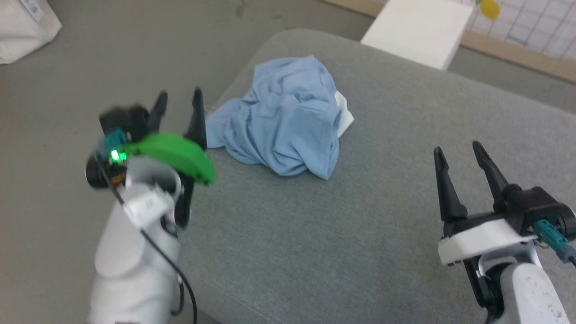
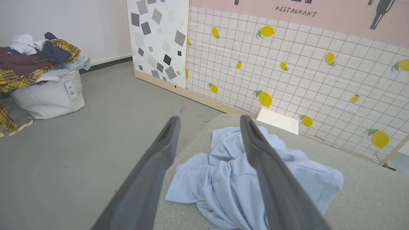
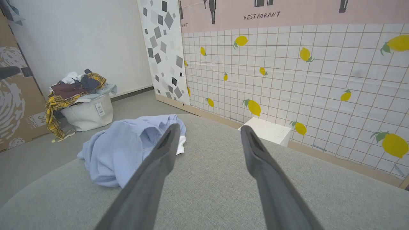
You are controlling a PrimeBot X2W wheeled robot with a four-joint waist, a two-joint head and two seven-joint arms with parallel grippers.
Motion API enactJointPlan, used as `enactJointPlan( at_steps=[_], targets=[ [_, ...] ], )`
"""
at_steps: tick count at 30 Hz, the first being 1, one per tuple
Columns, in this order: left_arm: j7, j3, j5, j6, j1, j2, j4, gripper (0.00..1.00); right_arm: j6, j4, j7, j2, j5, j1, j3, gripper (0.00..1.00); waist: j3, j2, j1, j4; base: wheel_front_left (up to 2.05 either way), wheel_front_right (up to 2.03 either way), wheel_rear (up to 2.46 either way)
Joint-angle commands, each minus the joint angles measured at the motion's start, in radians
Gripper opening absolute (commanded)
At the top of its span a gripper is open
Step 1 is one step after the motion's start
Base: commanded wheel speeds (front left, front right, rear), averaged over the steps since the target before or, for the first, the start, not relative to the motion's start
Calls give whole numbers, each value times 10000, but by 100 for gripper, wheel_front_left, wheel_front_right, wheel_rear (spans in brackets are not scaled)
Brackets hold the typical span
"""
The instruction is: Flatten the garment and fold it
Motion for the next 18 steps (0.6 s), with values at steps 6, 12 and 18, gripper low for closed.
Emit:
enactJointPlan(
  at_steps=[6, 12, 18],
  targets=[
    [1983, 233, -831, -473, -2076, 501, 1136, 100, -15, -216, -27, -10, -178, -848, 218, 100, 2819, 0, 0, -2271, 0, 0, 0],
    [4666, 510, -1533, -489, -2651, 1233, 2242, 100, -15, -68, -322, -10, -51, -1436, 405, 100, 3787, 0, 0, -3422, 0, 0, 0],
    [6757, 971, -2136, 235, -2214, 1535, 2834, 100, -15, 248, -666, -10, 140, -1643, 357, 100, 4135, 0, 0, -4056, 0, 0, 0]
  ],
)
